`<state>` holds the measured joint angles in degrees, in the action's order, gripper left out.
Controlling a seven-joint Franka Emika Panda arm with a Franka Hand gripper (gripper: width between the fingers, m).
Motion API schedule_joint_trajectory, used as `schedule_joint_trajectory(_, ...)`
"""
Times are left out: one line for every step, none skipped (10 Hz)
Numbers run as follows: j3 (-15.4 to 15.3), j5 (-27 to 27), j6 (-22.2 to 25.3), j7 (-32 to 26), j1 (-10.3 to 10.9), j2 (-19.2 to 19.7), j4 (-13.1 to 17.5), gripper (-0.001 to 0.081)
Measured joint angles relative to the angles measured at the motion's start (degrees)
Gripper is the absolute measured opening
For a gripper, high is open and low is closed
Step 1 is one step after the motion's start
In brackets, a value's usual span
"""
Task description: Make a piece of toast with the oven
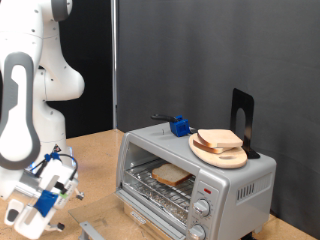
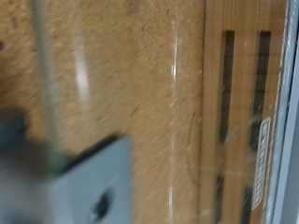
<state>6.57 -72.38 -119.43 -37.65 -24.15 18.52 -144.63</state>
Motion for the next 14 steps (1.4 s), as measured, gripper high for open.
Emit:
schedule_joint_trajectory(-0.72, -0.04, 1.01, -0.53, 0.05, 0.12, -0.2, 0.0808)
schedule_joint_trajectory(-1.1, -0.04, 3.34, -0.79, 0.02, -0.03, -0.38, 0.0808)
schedule_joint_trajectory(-1.15, -0.03, 6.38, -0.8, -0.12, -0.64, -0.55, 0.0808)
schedule_joint_trajectory(-1.06, -0.02, 8.86, -0.66, -0.39, -1.67, -0.87, 0.0808)
schedule_joint_trajectory(-0.93, 0.01, 10.8, -0.13, -0.76, -3.1, -1.38, 0.0808)
schedule_joint_trajectory(-0.65, 0.25, 12.62, 1.36, -1.1, -4.86, -1.9, 0.0808)
schedule_joint_trajectory(-0.5, 0.38, 14.25, 2.78, -1.37, -6.77, -2.52, 0.0808)
schedule_joint_trajectory(-0.49, 0.37, 15.32, 3.85, -1.43, -8.7, -3.28, 0.0808)
schedule_joint_trajectory(-0.6, 0.13, 16.12, 4.7, -1.38, -10.73, -4.12, 0.0808)
schedule_joint_trajectory(-0.94, -0.4, 16.7, 5.3, -1.26, -12.76, -5.03, 0.0808)
schedule_joint_trajectory(-1.52, -1.27, 17.15, 5.49, -1.06, -14.71, -6.01, 0.0808)
schedule_joint_trajectory(-2.15, -2.16, 17.39, 5.55, -0.73, -16.53, -7.03, 0.0808)
schedule_joint_trajectory(-2.96, -3.06, 17.64, 5.61, -0.36, -18.34, -8.06, 0.0808)
schedule_joint_trajectory(-3.82, -4.28, 17.71, 5.86, 0.21, -20.18, -9.16, 0.0808)
